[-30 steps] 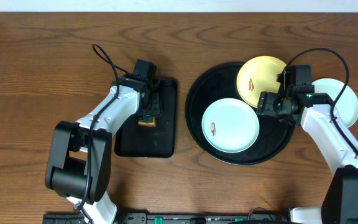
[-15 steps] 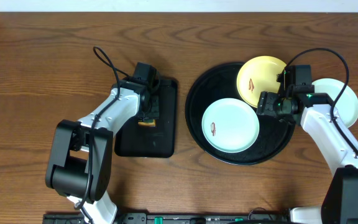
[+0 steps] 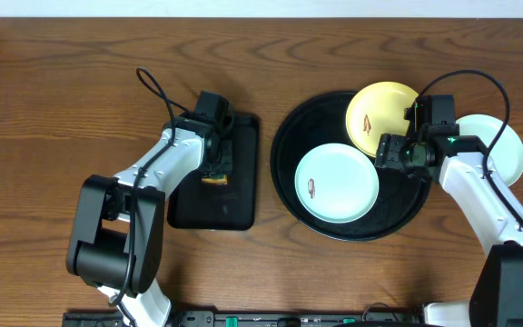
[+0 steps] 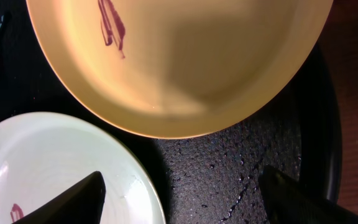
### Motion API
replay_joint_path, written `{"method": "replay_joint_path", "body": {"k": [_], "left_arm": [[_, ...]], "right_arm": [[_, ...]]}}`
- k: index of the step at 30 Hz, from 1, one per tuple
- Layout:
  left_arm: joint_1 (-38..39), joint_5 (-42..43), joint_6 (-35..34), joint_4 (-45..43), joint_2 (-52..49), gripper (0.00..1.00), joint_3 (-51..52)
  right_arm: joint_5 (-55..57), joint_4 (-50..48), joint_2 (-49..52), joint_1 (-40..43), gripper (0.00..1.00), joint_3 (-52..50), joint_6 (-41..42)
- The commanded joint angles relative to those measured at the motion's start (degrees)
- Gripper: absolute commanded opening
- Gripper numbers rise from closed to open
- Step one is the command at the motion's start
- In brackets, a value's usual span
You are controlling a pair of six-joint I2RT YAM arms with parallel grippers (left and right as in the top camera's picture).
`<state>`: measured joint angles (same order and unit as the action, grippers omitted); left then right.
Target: Clean dirty plates on tray and stack at the side
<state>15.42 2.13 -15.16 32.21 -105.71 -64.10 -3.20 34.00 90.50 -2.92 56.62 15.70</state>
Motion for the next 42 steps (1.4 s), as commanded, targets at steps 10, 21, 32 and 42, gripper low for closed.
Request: {"method": "replay_joint_path", "body": {"k": [10,21,32,42], "left_arm": [[-0.24,-1.31,-0.17,-0.68,0.39,0.56,-0.55],[-0.26,-1.31,-0.17,-0.70,1.42,0.56,-0.55],[-0.24,-1.31,-0.17,-0.70,1.60,0.48,-0.55],[-0.24,-1.31,-0.17,-0.66,1.57,0.10,-0.52]], "right_arm": [[-0.04,-0.09,0.59,0.57,0.78,-0.22,-0.11],[-0.04,-0.11,0.59,0.57,0.78,-0.22,-0.09],[-0.04,-0.09,0.59,0.57,0.79,-0.22,-0.09],[-0.07,1.22,0.59,0.11,0.79,-0.24,-0.09]]}}
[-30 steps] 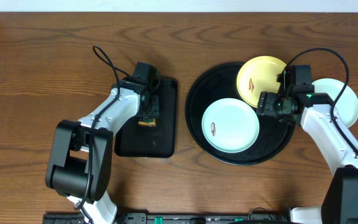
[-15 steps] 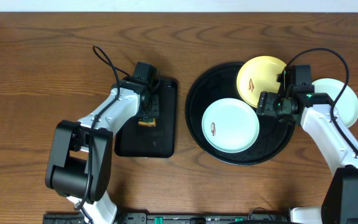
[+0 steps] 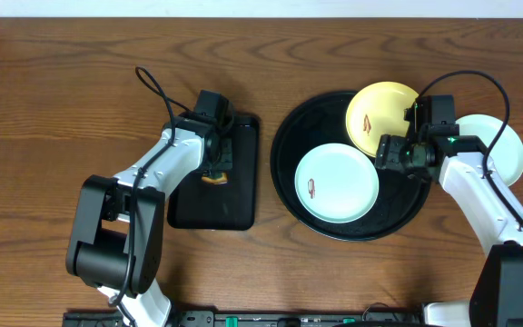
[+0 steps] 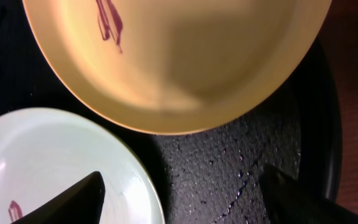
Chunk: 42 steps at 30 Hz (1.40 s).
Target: Clean dirty plates on tray and stack at the side
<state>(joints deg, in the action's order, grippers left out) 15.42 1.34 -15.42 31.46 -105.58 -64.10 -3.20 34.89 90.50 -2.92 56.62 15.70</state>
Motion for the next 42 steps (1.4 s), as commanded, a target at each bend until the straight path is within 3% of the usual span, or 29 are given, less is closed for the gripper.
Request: {"method": "replay_joint_path", "body": {"k": [1,7,19,22,24,27,37,42], "left_arm": [[-0.24,-0.52,0.09,0.09,1.44,0.08,-0.52],[-0.24,-0.52,0.09,-0.15,1.44,0.09,-0.52],[-0.24,-0.50,0.09,-0.33,1.42,0.09,-0.52],[-0.24,-0.52,0.09,-0.31,1.42,0.10,-0.52],[-0.24,-0.50,0.09,-0.31,1.42,0.10,-0.52],[-0.24,-0.52,0.09,-0.33,1.42,0.10,-0.52],[-0.24,-0.52,0.09,-0.35,1.42,0.10,-0.52],[-0.24,-0.50,0.09,-0.33,1.42,0.10,-0.52]], "right_arm": [[-0.07,0.72,0.59,-0.20,0.79,-0.24,-0.11],[0.00,2.10,0.59,-1.99,0.80,-1.05,-0.11],[-0.79,-1.77,0.59,-2.12,0.72,-6.43,-0.11],[-1.14,-1.44,0.59,-2.12,0.67,-6.91,-0.13],[-1.16,-1.25,0.59,-2.12,0.57,-7.23,-0.13],[-1.18,-1.27,0.59,-2.12,0.53,-8.02,-0.13],[-2.82,-2.80,0.59,-2.12,0.56,-10.23,-0.13],[-3.50,-3.48,0.59,-2.12,0.42,-10.25,-0.17]]}}
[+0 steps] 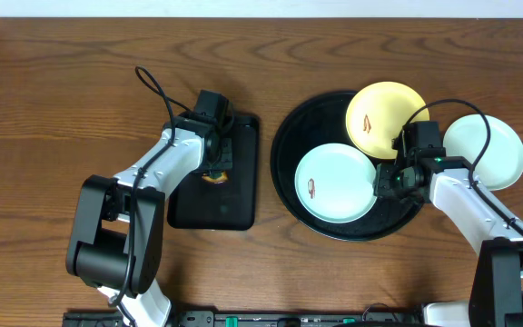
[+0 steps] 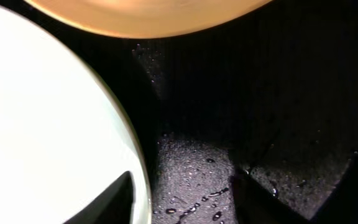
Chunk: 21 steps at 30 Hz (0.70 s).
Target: Clean dirty plates on tray and stack at the side
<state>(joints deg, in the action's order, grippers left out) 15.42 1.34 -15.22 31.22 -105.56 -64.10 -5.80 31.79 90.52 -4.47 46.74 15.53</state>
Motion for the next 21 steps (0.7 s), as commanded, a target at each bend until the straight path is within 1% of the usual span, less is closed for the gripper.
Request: {"method": "replay_joint_path", "body": {"k": [1,3,8,10,12,15,17,21], "left_arm": [[-0.24,-0.50,-0.11,-0.09,1.40,0.10,-0.52],[-0.24,-0.50,-0.11,-0.11,1.40,0.10,-0.52],[-0.24,-0.50,-0.13,-0.35,1.40,0.10,-0.52],[-0.24,-0.50,-0.11,-0.33,1.40,0.10,-0.52],[-0.24,-0.50,-0.13,-0.33,1.40,0.10,-0.52],[-0.24,-0.50,-0.13,-0.33,1.40,0.10,-0.52],[-0.24,-0.50,-0.13,-0.31,1.40,0.10,-0.52],[-0.24,-0.50,-0.11,-0.31,1.40,0.10,-0.52]], "right_arm": [[-0.90,-0.61,0.57,-0.57,0.41,-0.39,-0.50],[-0.90,-0.74,0.57,-0.63,0.41,-0.44,-0.83],[-0.92,-0.72,0.57,-1.49,0.46,-1.07,-0.81],[-0.94,-0.68,0.57,-1.90,0.45,-1.07,-0.81],[-0.92,-0.81,0.57,-2.49,0.42,-1.07,-0.83],[-0.50,-1.14,0.57,-3.21,0.34,-1.11,-0.81],[-0.44,-1.16,0.57,-3.43,0.31,-1.11,-0.81],[-0.46,-1.75,0.57,-3.45,0.29,-1.11,-0.81]]}}
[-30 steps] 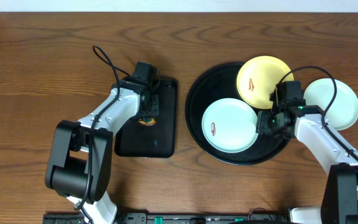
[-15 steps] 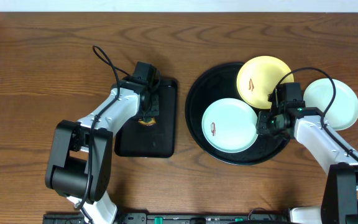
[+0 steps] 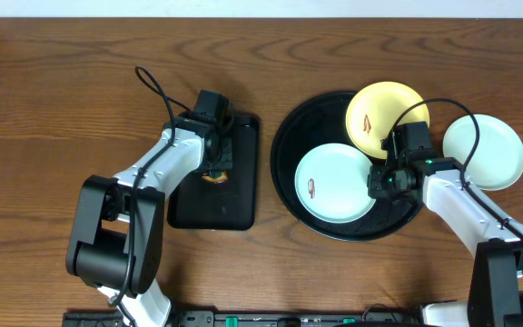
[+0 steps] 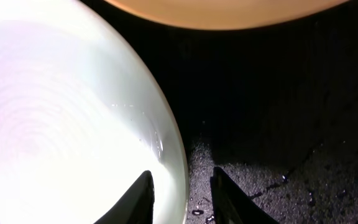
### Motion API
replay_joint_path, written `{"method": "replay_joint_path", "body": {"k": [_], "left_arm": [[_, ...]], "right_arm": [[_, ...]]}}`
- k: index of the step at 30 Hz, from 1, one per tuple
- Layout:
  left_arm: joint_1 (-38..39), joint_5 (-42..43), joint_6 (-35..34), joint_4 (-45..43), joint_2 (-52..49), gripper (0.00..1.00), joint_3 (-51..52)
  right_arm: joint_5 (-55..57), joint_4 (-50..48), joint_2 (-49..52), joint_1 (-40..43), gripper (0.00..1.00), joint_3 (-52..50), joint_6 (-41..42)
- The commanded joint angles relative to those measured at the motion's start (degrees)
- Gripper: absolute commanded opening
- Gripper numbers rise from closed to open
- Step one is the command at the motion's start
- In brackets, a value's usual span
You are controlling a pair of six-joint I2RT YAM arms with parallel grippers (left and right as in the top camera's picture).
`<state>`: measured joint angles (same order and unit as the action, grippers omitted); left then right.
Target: Clean dirty plates on tray and stack at the side
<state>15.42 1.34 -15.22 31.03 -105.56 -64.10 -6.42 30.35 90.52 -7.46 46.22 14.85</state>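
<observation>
Two dirty plates lie in the round black tray (image 3: pixel 284 136). The pale green plate (image 3: pixel 336 183) carries a red smear near its left side, and the yellow plate (image 3: pixel 384 118) behind it has a red streak. My right gripper (image 3: pixel 377 182) is down at the green plate's right rim. In the right wrist view the gripper (image 4: pixel 182 186) straddles that rim: one finger over the green plate (image 4: pixel 61 112), the other over the wet tray floor, with a narrow gap left. The yellow plate (image 4: pixel 229 12) edges the top. My left gripper (image 3: pixel 214 163) rests over a yellow sponge (image 3: pixel 213 178); its jaws are hidden.
The sponge lies on a rectangular black tray (image 3: pixel 216 204) left of centre. A clean pale plate (image 3: pixel 488 150) sits on the wooden table right of the round tray, close to my right arm. Water drops dot the round tray's floor.
My right gripper has shifted left, from the bare tray floor beside the green plate to astride its rim, and its fingers stand closer together. The left arm and the plates are unchanged.
At first my right gripper hovered wide open between the yellow and green plates, and stayed there. Then it was low over the tray floor at the green plate's edge. Now its narrowed fingers bracket that rim. The left gripper stayed on the sponge throughout.
</observation>
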Motion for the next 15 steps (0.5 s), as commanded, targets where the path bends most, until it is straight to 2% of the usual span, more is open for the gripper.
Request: {"method": "replay_joint_path", "body": {"k": [1,4,7,10,13,15], "left_arm": [[-0.24,-0.50,-0.13,-0.11,1.40,0.10,-0.52],[-0.24,-0.50,-0.13,-0.11,1.40,0.10,-0.52],[-0.24,-0.50,-0.11,-0.11,1.40,0.10,-0.52],[-0.24,-0.50,-0.13,-0.11,1.40,0.10,-0.52],[-0.24,-0.50,-0.13,-0.11,1.40,0.10,-0.52],[-0.24,-0.50,-0.13,-0.11,1.40,0.10,-0.52]], "right_arm": [[0.15,-0.39,0.57,-0.46,0.29,-0.61,-0.13],[0.15,-0.87,0.57,-0.46,0.27,-1.11,-0.13],[0.15,-3.37,0.57,-0.46,0.19,-2.78,-0.11],[-0.11,-6.03,0.57,-0.46,0.16,-4.52,-0.09],[-0.09,-6.58,0.55,-0.46,0.02,-4.66,-0.11],[-0.09,-6.84,0.55,-0.46,0.01,-4.63,-0.09]]}}
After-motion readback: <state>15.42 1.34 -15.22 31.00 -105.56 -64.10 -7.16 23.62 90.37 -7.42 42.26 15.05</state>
